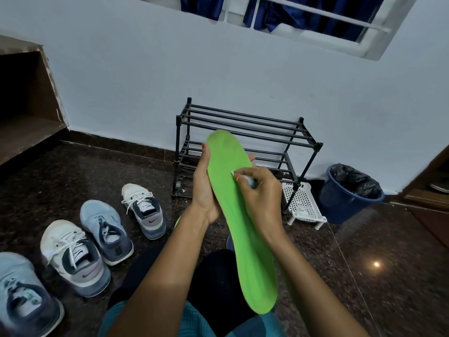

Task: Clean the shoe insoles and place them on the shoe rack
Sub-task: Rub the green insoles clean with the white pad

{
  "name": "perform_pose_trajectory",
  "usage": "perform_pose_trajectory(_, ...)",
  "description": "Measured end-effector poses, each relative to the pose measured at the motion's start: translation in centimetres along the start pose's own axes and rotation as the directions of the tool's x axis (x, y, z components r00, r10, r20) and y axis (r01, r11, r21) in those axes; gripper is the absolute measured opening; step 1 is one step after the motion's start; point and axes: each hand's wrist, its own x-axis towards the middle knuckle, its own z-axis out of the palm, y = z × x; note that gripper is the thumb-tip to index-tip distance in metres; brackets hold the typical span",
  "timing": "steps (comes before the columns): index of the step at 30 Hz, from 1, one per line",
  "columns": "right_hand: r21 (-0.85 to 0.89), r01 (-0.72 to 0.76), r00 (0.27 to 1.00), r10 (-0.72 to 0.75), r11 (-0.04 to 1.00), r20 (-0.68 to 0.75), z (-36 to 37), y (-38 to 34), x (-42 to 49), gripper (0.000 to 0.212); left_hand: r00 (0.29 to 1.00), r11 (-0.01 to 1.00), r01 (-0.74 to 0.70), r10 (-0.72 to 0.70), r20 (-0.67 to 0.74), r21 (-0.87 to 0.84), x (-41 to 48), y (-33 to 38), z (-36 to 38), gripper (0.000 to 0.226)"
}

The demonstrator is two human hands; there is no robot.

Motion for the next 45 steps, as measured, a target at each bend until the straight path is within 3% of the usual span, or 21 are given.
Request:
perform_pose_trajectory(9,-0.069,0.096,0.995,-0.096,0.993,0.003,0.8,-0.1,0.3,0.012,1.000,1.000,-0.009,0.009,-0.007,-0.018,-0.3,-0.4,0.3,0.088)
perform_pose_trajectory(12,-0.096,0.115,0.993,-0.116,0.989,-0.004,0.8,-0.2,0.3,0.013,0.999,0.999,-0.041,0.040,-0.032,-0.025,0.0,-0.6,0.1,0.083)
perform_pose_trajectory(16,-0.121,0.188,0.982,-0.190,0.975,-0.008,0.6,-0.4,0.4,0.029,0.995,0.997,-0.078,0.077,-0.060,-0.014,0.4,-0.6,-0.3,0.081)
perform_pose_trajectory(23,-0.185,0.199,0.980,-0.198,0.962,0.023,1.0,-0.1,-0.2,0.014,0.998,0.999,-0.046,0.047,-0.037,0.026,0.5,-0.7,-0.6,0.091)
perform_pose_trajectory(28,-0.086,0.219,0.966,-0.204,0.972,0.156,0.7,-0.6,-1.7,0.011,0.999,0.999,-0.033,0.033,0.023,-0.012,0.4,-0.6,-0.5,0.102)
perform_pose_trajectory(31,-0.047,0.196,0.974,-0.189,0.980,0.121,0.5,-0.5,-1.0,0.012,0.998,1.000,-0.028,0.027,0.048,0.009,0.3,-0.7,-0.5,0.105)
perform_pose_trajectory(35,-0.100,0.183,0.982,-0.176,0.978,0.073,0.6,-0.7,0.2,0.011,0.998,0.998,-0.051,0.052,-0.018,0.019,0.7,-1.0,-0.7,0.094)
perform_pose_trajectory(41,-0.034,0.249,0.954,-0.239,0.968,0.183,0.5,-1.1,-1.8,0.011,0.997,1.000,-0.023,0.022,0.070,0.008,0.4,-0.6,-0.7,0.108)
perform_pose_trajectory(45,-0.005,0.180,0.972,-0.177,0.984,0.157,0.3,-1.0,-1.3,0.009,0.998,1.000,-0.019,0.019,0.064,-0.002,0.4,-0.7,-0.6,0.108)
